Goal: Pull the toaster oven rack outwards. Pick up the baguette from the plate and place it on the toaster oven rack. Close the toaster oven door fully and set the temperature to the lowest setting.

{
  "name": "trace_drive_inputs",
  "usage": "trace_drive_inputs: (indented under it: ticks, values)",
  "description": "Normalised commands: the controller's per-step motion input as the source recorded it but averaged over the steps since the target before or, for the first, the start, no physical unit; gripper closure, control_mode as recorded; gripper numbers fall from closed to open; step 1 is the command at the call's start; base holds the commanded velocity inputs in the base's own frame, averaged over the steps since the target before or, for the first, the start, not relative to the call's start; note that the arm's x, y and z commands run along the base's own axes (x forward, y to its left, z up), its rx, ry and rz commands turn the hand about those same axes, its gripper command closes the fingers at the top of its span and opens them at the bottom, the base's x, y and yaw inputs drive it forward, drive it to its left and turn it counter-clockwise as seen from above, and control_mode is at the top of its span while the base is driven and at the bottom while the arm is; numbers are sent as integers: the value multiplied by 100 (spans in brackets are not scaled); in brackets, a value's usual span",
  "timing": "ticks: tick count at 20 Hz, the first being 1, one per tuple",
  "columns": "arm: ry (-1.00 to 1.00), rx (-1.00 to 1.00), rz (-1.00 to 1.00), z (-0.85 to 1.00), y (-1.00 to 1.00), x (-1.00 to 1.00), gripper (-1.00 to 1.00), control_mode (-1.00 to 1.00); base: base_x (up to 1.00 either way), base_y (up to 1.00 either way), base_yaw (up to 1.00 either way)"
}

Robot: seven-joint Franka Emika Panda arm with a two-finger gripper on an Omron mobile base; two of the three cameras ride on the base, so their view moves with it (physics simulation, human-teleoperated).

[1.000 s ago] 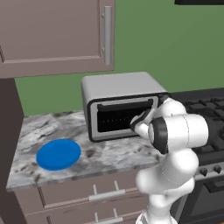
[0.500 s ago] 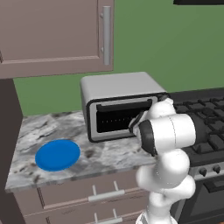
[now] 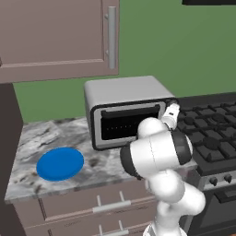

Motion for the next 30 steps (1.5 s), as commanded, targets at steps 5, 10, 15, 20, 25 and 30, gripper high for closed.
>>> trace_drive_inputs:
  ticks: [5, 10, 15, 20, 25, 30]
  values:
    - [1, -100, -2, -8, 80, 24, 100, -100, 0, 0, 0]
    - [4, -49, -1, 0, 51, 23, 100, -100, 0, 0, 0]
    - [1, 0, 0, -3, 2, 0, 100, -100, 0, 0, 0]
    - [0, 0, 0, 0, 0, 0, 100, -100, 0, 0, 0]
    - [0, 0, 0, 0, 0, 0, 100, -100, 0, 0, 0]
    - [0, 0, 0, 0, 0, 0, 100, -100, 0, 0, 0]
